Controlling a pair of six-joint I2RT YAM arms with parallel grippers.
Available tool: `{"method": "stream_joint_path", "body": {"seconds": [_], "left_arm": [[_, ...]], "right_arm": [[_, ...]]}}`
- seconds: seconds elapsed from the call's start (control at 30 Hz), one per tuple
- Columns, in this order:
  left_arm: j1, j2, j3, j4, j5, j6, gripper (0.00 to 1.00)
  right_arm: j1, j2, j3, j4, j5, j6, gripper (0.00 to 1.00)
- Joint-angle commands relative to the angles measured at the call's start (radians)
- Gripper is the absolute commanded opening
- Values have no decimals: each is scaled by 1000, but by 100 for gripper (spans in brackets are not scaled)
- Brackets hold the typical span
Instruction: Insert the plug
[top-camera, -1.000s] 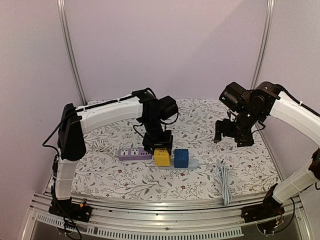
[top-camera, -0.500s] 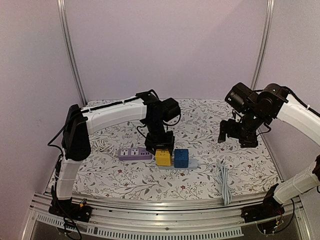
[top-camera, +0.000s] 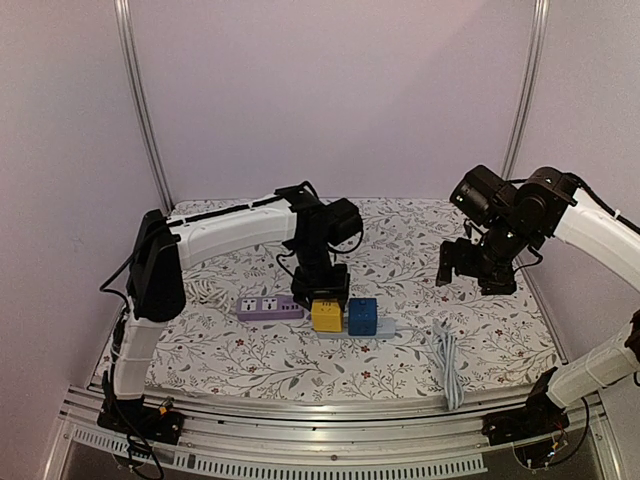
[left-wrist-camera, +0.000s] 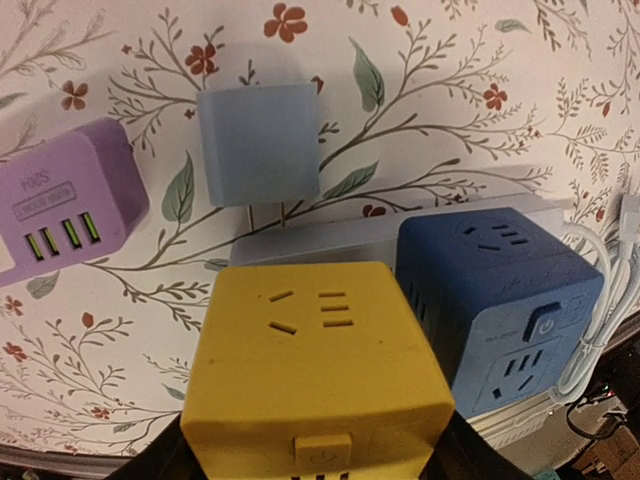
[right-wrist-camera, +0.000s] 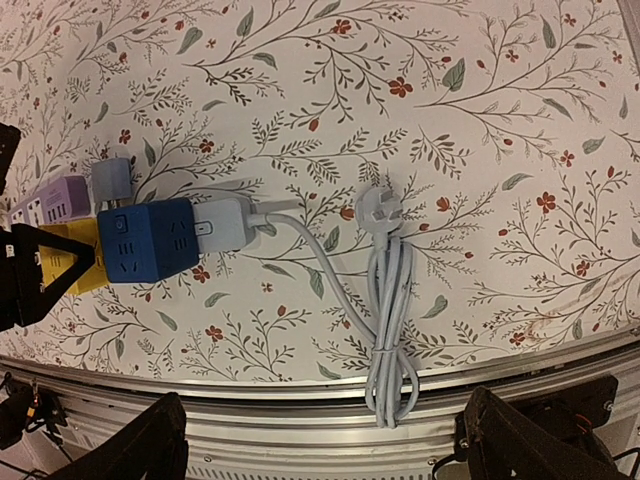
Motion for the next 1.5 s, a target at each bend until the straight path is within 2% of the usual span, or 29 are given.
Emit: {"method": "stream_joint_path", "body": {"seconds": [0.0,0.47,0.93,1.33,1.47], "left_arm": [[-5,33,21,-1,-9,-17,0],[-1,36,10,9,-69,-62,0],[5,54,-11,-20,-129,15,0],[-6,59,-89,54,-85,-105,0],[-12,66,-68,57,-108,-117,0]], "right_arm": [[-3,11,24,-99,8,-11,95],[-3,-7,-9,-78,8,-7,96],[-3,-12,-21,-82,2,-20,95],[-4,-28,-38,-89,-1,-18,95],[-3,-41,-57,-85,0,-9,95]]}}
